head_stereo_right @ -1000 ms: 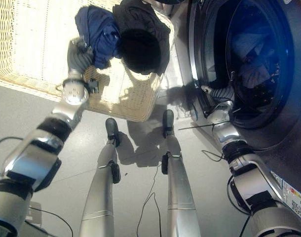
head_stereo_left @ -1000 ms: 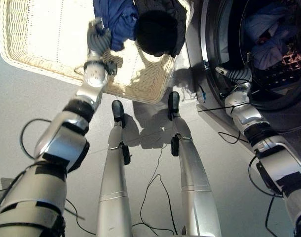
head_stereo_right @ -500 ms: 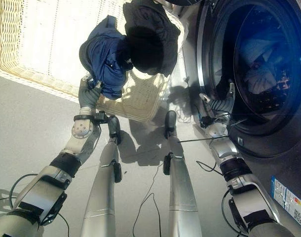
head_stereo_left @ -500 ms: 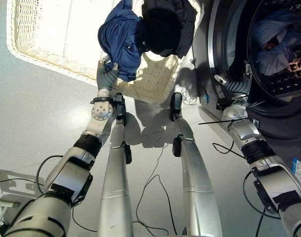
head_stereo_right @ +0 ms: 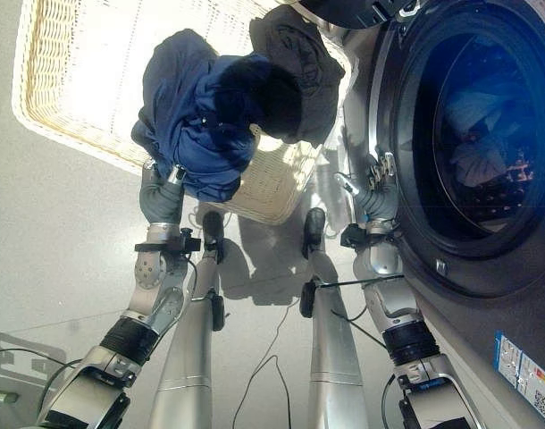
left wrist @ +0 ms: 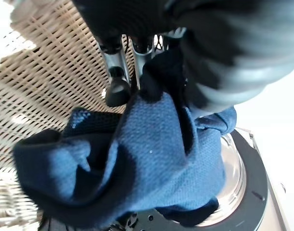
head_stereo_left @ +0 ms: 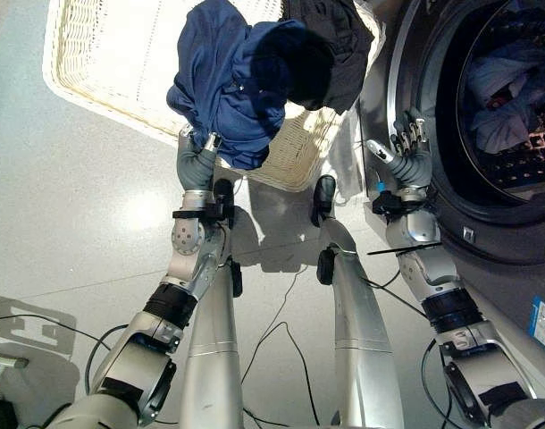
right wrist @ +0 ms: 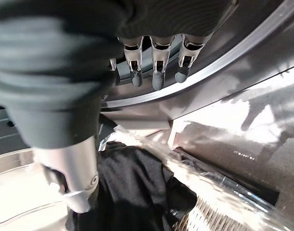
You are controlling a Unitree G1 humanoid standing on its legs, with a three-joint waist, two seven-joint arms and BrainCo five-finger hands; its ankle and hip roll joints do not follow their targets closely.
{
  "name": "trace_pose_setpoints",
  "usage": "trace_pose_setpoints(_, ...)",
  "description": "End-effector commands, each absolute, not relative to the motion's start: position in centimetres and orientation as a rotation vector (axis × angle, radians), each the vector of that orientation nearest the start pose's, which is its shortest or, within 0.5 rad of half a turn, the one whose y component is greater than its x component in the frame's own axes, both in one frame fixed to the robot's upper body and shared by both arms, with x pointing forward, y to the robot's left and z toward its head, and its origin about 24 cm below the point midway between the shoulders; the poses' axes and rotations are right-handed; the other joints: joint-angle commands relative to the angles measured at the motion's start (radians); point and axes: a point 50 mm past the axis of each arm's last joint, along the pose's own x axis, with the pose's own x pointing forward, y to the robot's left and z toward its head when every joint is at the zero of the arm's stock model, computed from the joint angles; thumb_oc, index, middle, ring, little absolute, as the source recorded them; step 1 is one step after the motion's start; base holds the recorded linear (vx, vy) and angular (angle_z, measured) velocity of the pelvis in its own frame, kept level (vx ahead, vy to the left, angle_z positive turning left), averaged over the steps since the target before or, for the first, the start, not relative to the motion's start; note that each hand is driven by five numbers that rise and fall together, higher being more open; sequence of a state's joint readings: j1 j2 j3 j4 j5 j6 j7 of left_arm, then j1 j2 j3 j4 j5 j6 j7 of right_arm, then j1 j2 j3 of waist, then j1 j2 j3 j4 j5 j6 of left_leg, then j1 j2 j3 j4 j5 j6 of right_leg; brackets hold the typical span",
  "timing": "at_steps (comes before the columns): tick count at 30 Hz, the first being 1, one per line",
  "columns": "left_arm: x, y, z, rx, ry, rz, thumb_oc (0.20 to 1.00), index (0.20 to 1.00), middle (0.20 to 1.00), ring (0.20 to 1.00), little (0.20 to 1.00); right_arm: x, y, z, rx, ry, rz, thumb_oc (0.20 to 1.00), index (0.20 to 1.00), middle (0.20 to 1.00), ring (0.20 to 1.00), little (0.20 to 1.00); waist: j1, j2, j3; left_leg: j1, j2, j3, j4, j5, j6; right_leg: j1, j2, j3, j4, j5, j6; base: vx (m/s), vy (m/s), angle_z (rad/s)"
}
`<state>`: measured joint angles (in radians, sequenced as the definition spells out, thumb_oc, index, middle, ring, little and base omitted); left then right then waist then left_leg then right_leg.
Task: Put the clothes into the washing machine.
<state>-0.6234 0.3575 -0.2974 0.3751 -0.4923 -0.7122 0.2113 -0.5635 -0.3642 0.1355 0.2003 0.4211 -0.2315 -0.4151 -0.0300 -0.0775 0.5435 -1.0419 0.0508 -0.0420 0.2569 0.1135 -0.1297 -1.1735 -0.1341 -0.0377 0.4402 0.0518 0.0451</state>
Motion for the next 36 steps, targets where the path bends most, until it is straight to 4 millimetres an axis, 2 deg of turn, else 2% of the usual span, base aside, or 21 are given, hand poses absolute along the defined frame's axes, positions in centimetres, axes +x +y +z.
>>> trace_pose_setpoints(1,31.6,13.9,20.7,-0.063,-0.956,0.017,0.2,0.2,0.2,0.2,0.2,31.9,-19.3,18.8,0.128,-0.587,-0.197,1.0,1.0,1.0,1.0,1.0,-0.017,0.08,-0.023,-0.014,-0.059,0.0,0.05,-0.021,0.082,0.059,0.041,-0.066,-0.066,0.085,0.058,0.0,0.0,0.0)
trace_pose_setpoints(2,32.2,14.5,20.5,0.078,-0.944,0.137,0.253,0.253,0.253,0.253,0.253,32.0,-19.7,18.9,0.132,-0.578,-0.207,1.0,1.0,1.0,1.0,1.0,-0.015,0.081,-0.023,-0.015,-0.057,0.0,0.053,-0.018,0.082,0.059,0.037,-0.069,-0.061,0.085,0.059,0.0,0.0,0.0)
trace_pose_setpoints(3,32.2,14.6,20.6,0.099,-0.951,0.15,0.2,0.2,0.2,0.2,0.2,32.1,-19.8,19.0,0.132,-0.577,-0.208,1.0,1.0,1.0,1.0,1.0,-0.014,0.081,-0.023,-0.017,-0.057,0.0,0.055,-0.017,0.082,0.058,0.037,-0.069,-0.061,0.084,0.059,0.0,0.0,0.0)
trace_pose_setpoints(4,32.1,14.7,21.0,0.133,-0.977,0.145,0.2,0.2,0.2,0.2,0.2,32.1,-19.9,19.1,0.139,-0.574,-0.206,1.0,1.0,1.0,1.0,1.0,-0.014,0.081,-0.023,-0.02,-0.056,0.001,0.058,-0.016,0.081,0.056,0.037,-0.069,-0.06,0.084,0.059,0.0,0.0,0.0)
trace_pose_setpoints(9,31.0,14.1,21.9,0.12,-1.043,0.027,0.2,0.2,0.2,0.2,0.2,31.7,-19.4,18.3,0.228,-0.552,-0.069,1.0,1.0,1.0,1.0,1.0,-0.012,0.083,-0.023,-0.025,-0.057,0.0,0.058,-0.013,0.081,0.053,0.034,-0.071,-0.062,0.088,0.059,0.0,0.0,0.0)
trace_pose_setpoints(11,31.0,14.1,21.8,0.121,-1.043,0.027,0.2,0.2,0.2,0.2,0.2,31.7,-19.4,18.3,0.228,-0.552,-0.069,1.0,1.0,1.0,1.0,1.0,-0.012,0.083,-0.023,-0.024,-0.057,0.0,0.057,-0.013,0.081,0.054,0.034,-0.071,-0.062,0.088,0.059,0.0,0.0,0.0)
trace_pose_setpoints(12,30.7,13.6,21.9,0.134,-1.059,0.015,0.2,0.2,0.2,0.2,0.2,31.6,-18.3,18.2,0.318,-0.533,0.092,1.0,1.0,1.0,1.0,1.0,-0.011,0.082,-0.023,-0.023,-0.059,-0.001,0.053,-0.01,0.082,0.054,0.032,-0.075,-0.064,0.09,0.059,0.0,0.0,0.0)
trace_pose_setpoints(13,30.7,13.5,22.1,0.138,-1.067,0.009,0.2,0.2,0.2,0.2,0.2,31.5,-17.7,18.1,0.352,-0.519,0.171,1.0,1.0,1.0,1.0,1.0,-0.01,0.081,-0.023,-0.024,-0.06,-0.002,0.054,-0.009,0.081,0.054,0.031,-0.077,-0.064,0.09,0.06,0.0,0.0,0.0)
trace_pose_setpoints(15,30.6,13.5,22.2,0.139,-1.076,0.007,0.2,0.2,0.2,0.2,0.2,31.5,-17.2,18.2,0.376,-0.515,0.246,1.0,1.0,1.0,1.0,1.0,-0.009,0.08,-0.023,-0.025,-0.06,-0.003,0.054,-0.007,0.081,0.052,0.029,-0.078,-0.064,0.09,0.06,0.0,0.0,0.0)
trace_pose_setpoints(22,29.5,12.7,23.0,0.193,-1.145,-0.07,0.2,0.2,0.2,0.2,0.2,30.1,-12.5,18.1,0.565,-0.375,0.726,1.0,1.0,1.0,1.0,1.0,0.002,0.079,-0.023,-0.022,-0.064,-0.015,0.052,-0.001,0.08,0.055,0.023,-0.085,-0.065,0.088,0.058,0.0,-0.001,0.0)
trace_pose_setpoints(23,29.2,12.4,22.9,0.199,-1.15,-0.096,0.2,0.2,0.2,0.2,0.2,29.8,-11.5,18.0,0.61,-0.33,0.805,1.0,1.0,1.0,1.0,1.0,0.006,0.082,-0.023,-0.002,-0.065,-0.02,0.057,-0.021,0.079,0.074,0.026,-0.082,-0.058,0.068,0.062,0.0,0.0,0.0)
trace_pose_setpoints(24,29.1,12.3,23.2,0.203,-1.168,-0.105,0.2,0.2,0.2,0.2,0.2,29.7,-11.3,18.3,0.618,-0.325,0.84,1.0,1.0,1.0,1.0,1.0,0.006,0.082,-0.023,-0.026,-0.067,-0.018,0.055,-0.001,0.081,0.053,0.023,-0.087,-0.065,0.088,0.056,0.0,0.0,0.0)
trace_pose_setpoints(26,28.8,11.9,23.5,0.206,-1.192,-0.158,0.2,0.2,0.2,0.2,0.2,29.3,-9.9,18.4,0.679,-0.274,0.95,1.0,1.0,1.0,1.0,1.0,0.012,0.085,-0.023,-0.023,-0.069,-0.022,0.054,0.0,0.082,0.056,0.021,-0.09,-0.067,0.088,0.055,0.0,-0.002,0.03)
trace_pose_setpoints(27,28.7,11.8,23.2,0.204,-1.179,-0.165,0.2,0.2,0.2,0.2,0.2,29.2,-9.8,18.0,0.695,-0.248,0.956,1.0,1.0,1.0,1.0,1.0,0.014,0.087,-0.023,0.006,-0.068,-0.026,0.058,-0.026,0.081,0.082,0.024,-0.085,-0.057,0.062,0.063,0.0,0.0,0.05)
trace_pose_setpoints(28,28.4,11.4,23.7,0.213,-1.215,-0.205,0.2,0.2,0.2,0.2,0.2,28.9,-8.9,18.4,0.735,-0.211,1.038,1.0,1.0,1.0,1.0,1.0,0.019,0.09,-0.023,-0.024,-0.073,-0.027,0.055,0.001,0.084,0.055,0.02,-0.092,-0.067,0.089,0.054,0.04,-0.001,0.04)
trace_pose_setpoints(29,28.3,11.2,23.3,0.212,-1.205,-0.217,0.2,0.2,0.2,0.2,0.2,28.8,-8.6,18.0,0.753,-0.188,1.049,1.0,1.0,1.0,1.0,1.0,0.022,0.092,-0.023,0.005,-0.072,-0.031,0.058,-0.025,0.082,0.082,0.023,-0.088,-0.059,0.062,0.061,0.0,0.003,0.03)
trace_pose_setpoints(32,27.7,10.2,23.6,0.214,-1.227,-0.292,0.2,0.2,0.2,0.2,0.2,28.1,-7.1,18.3,0.83,-0.139,1.162,1.0,1.0,1.0,1.0,1.0,0.032,0.098,-0.023,0.007,-0.077,-0.037,0.055,-0.023,0.086,0.085,0.018,-0.093,-0.062,0.063,0.06,0.0,-0.002,0.0)
trace_pose_setpoints(33,27.4,9.7,24.0,0.244,-1.254,-0.329,0.2,0.2,0.2,0.2,0.2,28.0,-6.7,18.8,0.851,-0.145,1.201,1.0,1.0,1.0,1.0,1.0,0.035,0.099,-0.023,-0.021,-0.084,-0.039,0.051,0.004,0.089,0.062,0.014,-0.102,-0.075,0.091,0.053,-0.05,-0.019,0.01)
trace_pose_setpoints(34,27.2,9.5,24.0,0.248,-1.257,-0.354,0.2,0.2,0.2,0.2,0.2,27.9,-6.5,19.1,0.864,-0.145,1.221,1.0,1.0,1.0,1.0,1.0,0.037,0.099,-0.023,-0.022,-0.086,-0.041,0.052,0.005,0.09,0.063,0.014,-0.105,-0.078,0.094,0.053,0.0,0.0,0.0)
trace_pose_setpoints(35,27.2,9.3,23.7,0.245,-1.243,-0.364,0.2,0.2,0.2,0.2,0.2,27.8,-6.4,18.7,0.88,-0.129,1.223,1.0,1.0,1.0,1.0,1.0,0.039,0.1,-0.023,0.008,-0.084,-0.045,0.056,-0.022,0.088,0.09,0.017,-0.1,-0.068,0.068,0.06,0.0,0.0,0.0)
trace_pose_setpoints(36,26.9,9.0,24.1,0.264,-1.269,-0.392,0.2,0.2,0.2,0.2,0.2,27.8,-6.3,19.3,0.886,-0.14,1.248,1.0,1.0,1.0,1.0,1.0,0.04,0.1,-0.023,-0.019,-0.089,-0.043,0.05,0.005,0.091,0.067,0.014,-0.108,-0.082,0.096,0.053,0.0,0.0,0.0)
